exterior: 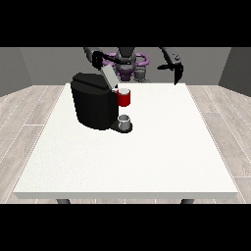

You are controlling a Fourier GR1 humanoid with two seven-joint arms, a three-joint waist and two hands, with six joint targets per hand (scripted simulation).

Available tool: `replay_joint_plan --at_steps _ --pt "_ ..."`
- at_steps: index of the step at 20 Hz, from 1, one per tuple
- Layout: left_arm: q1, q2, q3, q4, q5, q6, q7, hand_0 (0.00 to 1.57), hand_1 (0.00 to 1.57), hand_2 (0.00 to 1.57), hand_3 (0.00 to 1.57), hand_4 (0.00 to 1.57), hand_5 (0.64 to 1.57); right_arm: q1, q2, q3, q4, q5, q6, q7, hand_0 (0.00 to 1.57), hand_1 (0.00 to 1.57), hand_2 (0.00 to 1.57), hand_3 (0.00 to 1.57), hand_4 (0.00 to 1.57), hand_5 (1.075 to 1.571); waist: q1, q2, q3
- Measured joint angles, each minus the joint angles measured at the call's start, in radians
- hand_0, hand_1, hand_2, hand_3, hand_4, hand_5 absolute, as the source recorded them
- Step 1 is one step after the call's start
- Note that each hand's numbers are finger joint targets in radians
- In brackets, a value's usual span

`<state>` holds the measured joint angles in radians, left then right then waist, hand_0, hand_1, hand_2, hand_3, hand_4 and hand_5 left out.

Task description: Insert the coffee pod into the coffee machine and close the lid

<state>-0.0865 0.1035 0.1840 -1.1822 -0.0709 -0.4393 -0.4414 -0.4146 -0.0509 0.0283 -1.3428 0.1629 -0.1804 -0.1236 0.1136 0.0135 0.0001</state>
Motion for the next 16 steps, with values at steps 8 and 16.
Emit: replay_joint_plan --at_steps 8,16 --pt "-0.004 -0.003 -0.012 -0.025 0.022 0.017 0.007 0.00 0.00 0.00 0.00 0.30 1.571 -0.104 -0.010 -0.072 0.143 -0.014 -0.006 -0.052 0.00 0.00 0.00 0.00 0.43 1.571 0.009 0.039 -0.0001" --pt "-0.007 0.024 -0.013 -0.005 0.020 0.014 -0.033 0.00 0.00 0.00 0.00 0.36 1.571 -0.157 -0.018 -0.103 0.200 -0.037 -0.001 -0.091 0.00 0.00 0.00 0.00 0.27 1.571 0.011 0.061 -0.0068"
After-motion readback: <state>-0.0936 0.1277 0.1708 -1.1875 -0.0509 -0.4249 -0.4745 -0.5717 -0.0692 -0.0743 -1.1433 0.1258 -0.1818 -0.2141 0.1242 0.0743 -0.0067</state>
